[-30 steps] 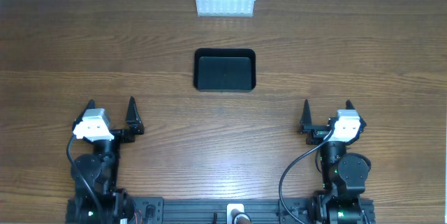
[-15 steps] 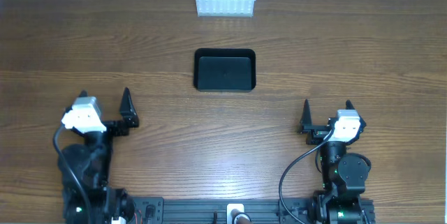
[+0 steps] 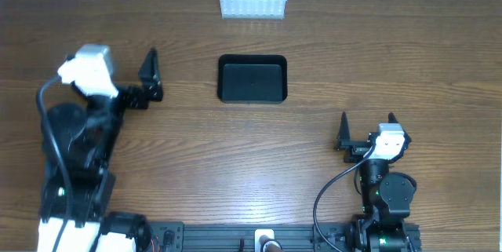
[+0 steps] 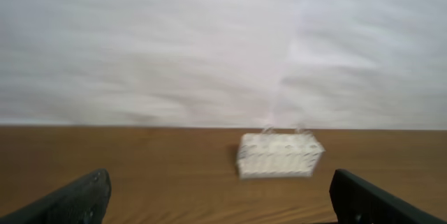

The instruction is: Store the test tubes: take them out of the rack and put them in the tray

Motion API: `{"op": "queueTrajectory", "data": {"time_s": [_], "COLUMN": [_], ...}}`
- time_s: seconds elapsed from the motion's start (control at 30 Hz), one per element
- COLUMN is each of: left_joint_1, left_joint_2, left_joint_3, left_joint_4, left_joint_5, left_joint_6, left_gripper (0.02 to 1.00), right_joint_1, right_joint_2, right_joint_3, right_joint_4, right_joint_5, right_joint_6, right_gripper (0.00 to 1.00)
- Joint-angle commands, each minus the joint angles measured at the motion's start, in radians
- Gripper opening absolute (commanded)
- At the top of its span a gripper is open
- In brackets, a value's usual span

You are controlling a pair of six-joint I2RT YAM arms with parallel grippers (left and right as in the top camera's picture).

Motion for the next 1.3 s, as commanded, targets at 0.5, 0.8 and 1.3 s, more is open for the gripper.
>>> {"op": "queueTrajectory", "data": {"time_s": [0.5,0.8,1.3], "left_joint_1": [-0.119,-0.183,-0.203], "left_joint_2": [0.775,1.095,1.431], "left_joint_3": [0.714,0.927,1.207], "left_joint_4": [-0.262,-0.262,-0.249], "left_joint_5": [-0.035,-0.035,-0.034], "left_joint_6": [-0.061,-0.061,-0.065], "left_gripper": [0.998,0.998,0.996], "right_joint_1": [0.002,0.002,0.002], "right_joint_2": [-0.007,-0.007,-0.007], "right_joint_3": [-0.005,-0.005,-0.005], "right_joint_4": [-0.003,-0.003,-0.003], "right_joint_5": [-0.008,-0.008,-0.008], "right_joint_6": [-0.007,-0.007,-0.007], "right_gripper": [0.993,0.991,0.991]}}
